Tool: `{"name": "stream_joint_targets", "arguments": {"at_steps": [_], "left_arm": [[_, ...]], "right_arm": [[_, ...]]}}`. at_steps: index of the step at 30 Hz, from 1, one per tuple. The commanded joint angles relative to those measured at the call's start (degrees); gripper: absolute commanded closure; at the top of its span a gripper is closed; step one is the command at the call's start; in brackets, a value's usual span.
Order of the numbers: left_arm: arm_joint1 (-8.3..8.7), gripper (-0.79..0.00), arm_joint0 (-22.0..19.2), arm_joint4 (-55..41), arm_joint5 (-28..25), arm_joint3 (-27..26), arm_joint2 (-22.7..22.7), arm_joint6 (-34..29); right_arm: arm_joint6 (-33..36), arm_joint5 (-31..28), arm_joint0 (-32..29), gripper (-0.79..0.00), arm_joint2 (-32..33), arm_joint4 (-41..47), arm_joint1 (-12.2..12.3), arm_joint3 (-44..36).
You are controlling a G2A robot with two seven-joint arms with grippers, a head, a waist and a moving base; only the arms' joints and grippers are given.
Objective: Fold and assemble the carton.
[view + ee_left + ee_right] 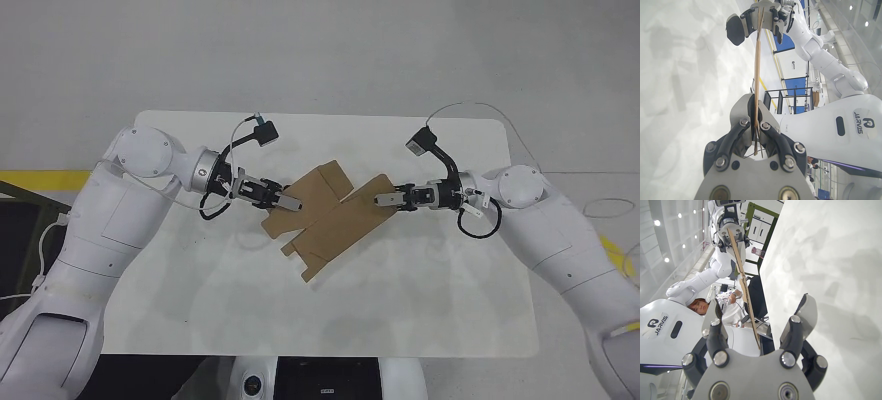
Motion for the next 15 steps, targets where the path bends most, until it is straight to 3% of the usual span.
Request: {"name": "stream_joint_targets", "arguments": {"at_steps": [1,15], "left_arm": [[-0.04,0.000,-0.05,0.01,0.11,-0.13,0.12,0.11],[-0.10,0.000,-0.36,0.89,-0.07,0.86,0.53,0.29]], "right_arm": [[0.15,0.16,0.08,-0.683,-0.39,0.19,-0.13,-0.62],[0.54,0.54,0.67,-0.683,-0.76,1.25,0.22,-2.92]]}}
